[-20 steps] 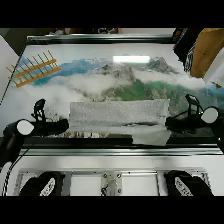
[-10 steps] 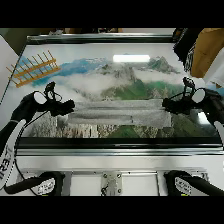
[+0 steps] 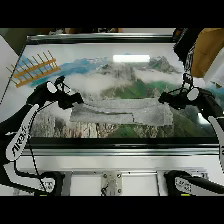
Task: Fold the clothes and pants, and hang the long-sleeved shirts on hangers.
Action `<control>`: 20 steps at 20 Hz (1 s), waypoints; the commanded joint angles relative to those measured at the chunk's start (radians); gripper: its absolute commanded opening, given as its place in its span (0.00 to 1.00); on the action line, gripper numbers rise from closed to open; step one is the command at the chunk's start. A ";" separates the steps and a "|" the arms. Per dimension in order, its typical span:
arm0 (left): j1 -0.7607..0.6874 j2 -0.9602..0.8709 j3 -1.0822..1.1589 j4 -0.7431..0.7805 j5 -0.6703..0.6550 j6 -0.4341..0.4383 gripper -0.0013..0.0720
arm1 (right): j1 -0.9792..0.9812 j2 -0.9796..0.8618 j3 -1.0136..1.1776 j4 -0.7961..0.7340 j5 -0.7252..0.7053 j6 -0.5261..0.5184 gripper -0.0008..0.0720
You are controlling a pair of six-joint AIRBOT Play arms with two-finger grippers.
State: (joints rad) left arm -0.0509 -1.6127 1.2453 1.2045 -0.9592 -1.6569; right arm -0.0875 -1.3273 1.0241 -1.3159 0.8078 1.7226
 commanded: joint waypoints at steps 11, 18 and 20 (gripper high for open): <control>-0.058 0.254 -0.035 -0.001 -0.085 0.000 0.03 | -0.555 -0.198 0.115 0.430 0.458 -0.578 1.00; -0.179 0.324 -0.182 -0.001 -0.011 -0.068 0.03 | -0.587 -0.425 0.115 0.584 0.491 -0.768 1.00; -0.203 0.321 -0.182 -0.002 -0.003 -0.070 0.03 | -0.565 -0.454 0.115 0.614 0.491 -0.774 1.00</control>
State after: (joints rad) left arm -0.2169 -1.2999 1.0855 1.2030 -0.9852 -1.7058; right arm -0.6651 -1.7229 1.1389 -0.7650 1.2881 1.0031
